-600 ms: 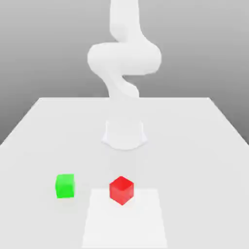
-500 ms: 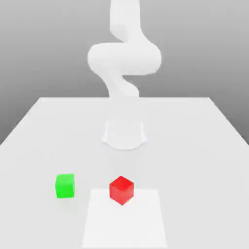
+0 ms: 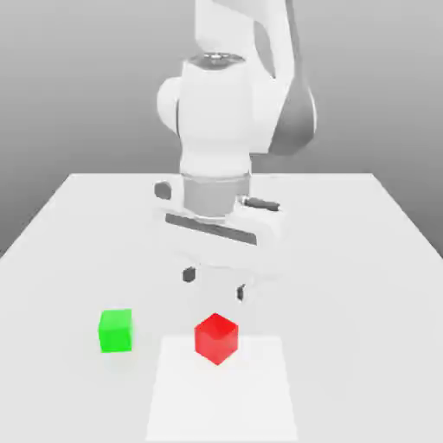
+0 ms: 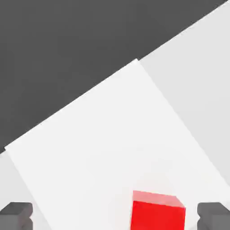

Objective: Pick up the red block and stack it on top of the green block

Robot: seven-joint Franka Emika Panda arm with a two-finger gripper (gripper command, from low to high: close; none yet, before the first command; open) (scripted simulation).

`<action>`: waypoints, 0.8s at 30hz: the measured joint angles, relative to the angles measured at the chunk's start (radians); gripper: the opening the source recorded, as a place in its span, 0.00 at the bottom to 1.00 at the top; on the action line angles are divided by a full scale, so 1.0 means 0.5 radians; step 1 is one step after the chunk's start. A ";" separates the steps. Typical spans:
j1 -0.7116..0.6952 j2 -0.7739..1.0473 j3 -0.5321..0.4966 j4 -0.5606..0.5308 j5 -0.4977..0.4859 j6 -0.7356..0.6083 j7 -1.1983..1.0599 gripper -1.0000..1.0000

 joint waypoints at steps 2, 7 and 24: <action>0.001 0.192 -0.035 -0.006 -0.088 0.154 0.096 0.50; 0.114 0.494 -0.179 0.027 -0.226 0.409 0.206 0.00; 0.078 -0.081 -0.247 -0.038 -0.057 -0.097 -0.166 0.00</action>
